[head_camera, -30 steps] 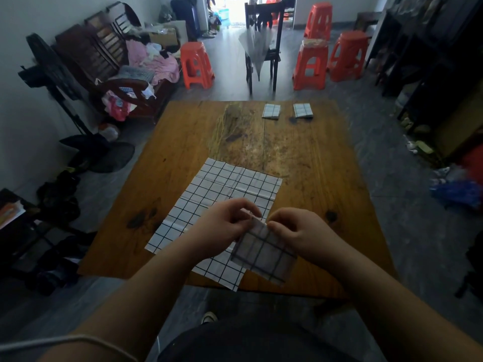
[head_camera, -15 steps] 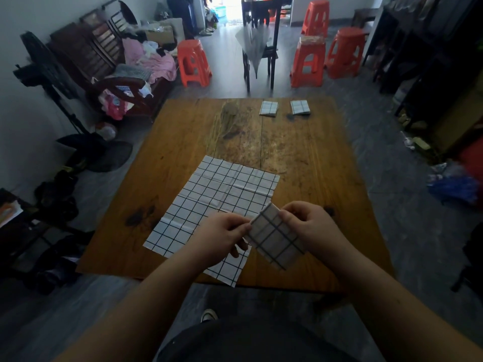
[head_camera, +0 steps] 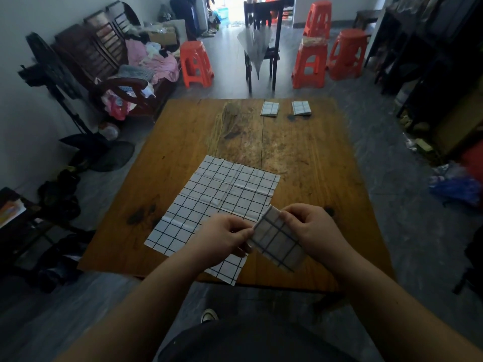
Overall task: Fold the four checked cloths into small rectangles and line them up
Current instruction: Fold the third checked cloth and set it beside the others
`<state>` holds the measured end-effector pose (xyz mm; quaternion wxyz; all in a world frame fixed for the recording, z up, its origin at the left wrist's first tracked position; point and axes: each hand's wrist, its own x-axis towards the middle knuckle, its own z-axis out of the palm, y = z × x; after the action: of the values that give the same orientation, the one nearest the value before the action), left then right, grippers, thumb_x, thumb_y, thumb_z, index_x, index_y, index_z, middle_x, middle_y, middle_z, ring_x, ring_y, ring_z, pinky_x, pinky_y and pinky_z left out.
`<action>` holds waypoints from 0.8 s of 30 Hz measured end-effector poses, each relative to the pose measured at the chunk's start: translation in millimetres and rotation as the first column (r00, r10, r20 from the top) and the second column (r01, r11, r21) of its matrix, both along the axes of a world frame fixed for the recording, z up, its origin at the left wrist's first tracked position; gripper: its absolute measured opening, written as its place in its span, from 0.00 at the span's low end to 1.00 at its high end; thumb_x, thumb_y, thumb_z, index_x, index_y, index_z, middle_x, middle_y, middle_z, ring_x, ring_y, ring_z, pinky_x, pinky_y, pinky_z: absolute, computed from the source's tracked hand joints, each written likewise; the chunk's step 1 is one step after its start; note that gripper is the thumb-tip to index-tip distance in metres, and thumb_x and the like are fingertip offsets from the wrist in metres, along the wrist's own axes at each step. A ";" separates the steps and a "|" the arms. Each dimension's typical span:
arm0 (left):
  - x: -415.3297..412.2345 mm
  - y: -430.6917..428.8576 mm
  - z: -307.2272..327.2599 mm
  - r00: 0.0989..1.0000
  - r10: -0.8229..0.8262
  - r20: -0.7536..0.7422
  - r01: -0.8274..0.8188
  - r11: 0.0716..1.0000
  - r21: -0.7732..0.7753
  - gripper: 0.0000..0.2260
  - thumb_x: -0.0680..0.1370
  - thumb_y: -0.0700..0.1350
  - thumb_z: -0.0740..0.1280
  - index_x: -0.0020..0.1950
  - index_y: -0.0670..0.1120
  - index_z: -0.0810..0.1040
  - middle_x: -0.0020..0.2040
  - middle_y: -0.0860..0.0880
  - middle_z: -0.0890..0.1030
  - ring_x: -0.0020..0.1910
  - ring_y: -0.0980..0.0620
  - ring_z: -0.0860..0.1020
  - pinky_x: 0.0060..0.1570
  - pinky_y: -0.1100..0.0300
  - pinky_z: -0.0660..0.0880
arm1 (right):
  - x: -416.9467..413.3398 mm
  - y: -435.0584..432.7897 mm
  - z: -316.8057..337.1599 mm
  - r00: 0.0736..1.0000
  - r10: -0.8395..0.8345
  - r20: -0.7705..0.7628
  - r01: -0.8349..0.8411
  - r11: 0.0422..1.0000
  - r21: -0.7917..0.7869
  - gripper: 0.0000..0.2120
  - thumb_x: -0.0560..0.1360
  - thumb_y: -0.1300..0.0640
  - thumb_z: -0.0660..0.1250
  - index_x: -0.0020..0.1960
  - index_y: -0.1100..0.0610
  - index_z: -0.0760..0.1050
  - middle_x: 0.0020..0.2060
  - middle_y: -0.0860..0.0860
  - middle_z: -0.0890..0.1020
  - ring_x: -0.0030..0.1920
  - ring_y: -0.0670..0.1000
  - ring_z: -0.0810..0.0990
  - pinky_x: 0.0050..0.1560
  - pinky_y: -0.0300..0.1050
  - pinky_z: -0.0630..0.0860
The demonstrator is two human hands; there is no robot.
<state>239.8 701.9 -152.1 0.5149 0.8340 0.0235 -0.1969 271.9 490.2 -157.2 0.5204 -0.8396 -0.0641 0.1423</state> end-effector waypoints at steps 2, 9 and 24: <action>4.0 0.2 2.5 0.996 -0.070 0.058 0.061 0.989 0.135 0.07 0.80 0.46 0.66 0.57 0.53 0.80 0.50 0.54 0.83 0.50 0.58 0.81 0.49 0.59 0.81 | -2.1 0.2 0.6 1.000 0.014 -0.005 -0.014 1.000 0.004 0.07 0.81 0.53 0.64 0.52 0.51 0.81 0.46 0.46 0.83 0.48 0.45 0.80 0.42 0.38 0.74; 18.4 -20.9 17.3 0.980 0.027 0.198 -0.038 0.998 0.049 0.04 0.78 0.52 0.69 0.51 0.55 0.82 0.48 0.54 0.83 0.50 0.56 0.80 0.50 0.53 0.81 | -7.8 6.3 3.8 0.998 0.054 0.015 -0.055 0.998 0.009 0.06 0.81 0.52 0.65 0.49 0.47 0.80 0.43 0.45 0.83 0.44 0.41 0.80 0.39 0.34 0.74; 23.9 10.7 18.6 0.933 0.301 0.196 -0.313 0.949 0.031 0.05 0.81 0.49 0.66 0.51 0.51 0.81 0.51 0.49 0.80 0.51 0.51 0.77 0.42 0.59 0.72 | -5.3 -16.8 -4.8 0.999 0.037 -0.024 -0.037 0.999 -0.009 0.07 0.81 0.57 0.64 0.48 0.52 0.81 0.40 0.48 0.86 0.41 0.41 0.84 0.38 0.34 0.76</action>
<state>263.7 712.6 -133.5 0.5131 0.8505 0.1108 -0.0332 266.6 473.4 -162.0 0.5143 -0.8390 -0.0724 0.1622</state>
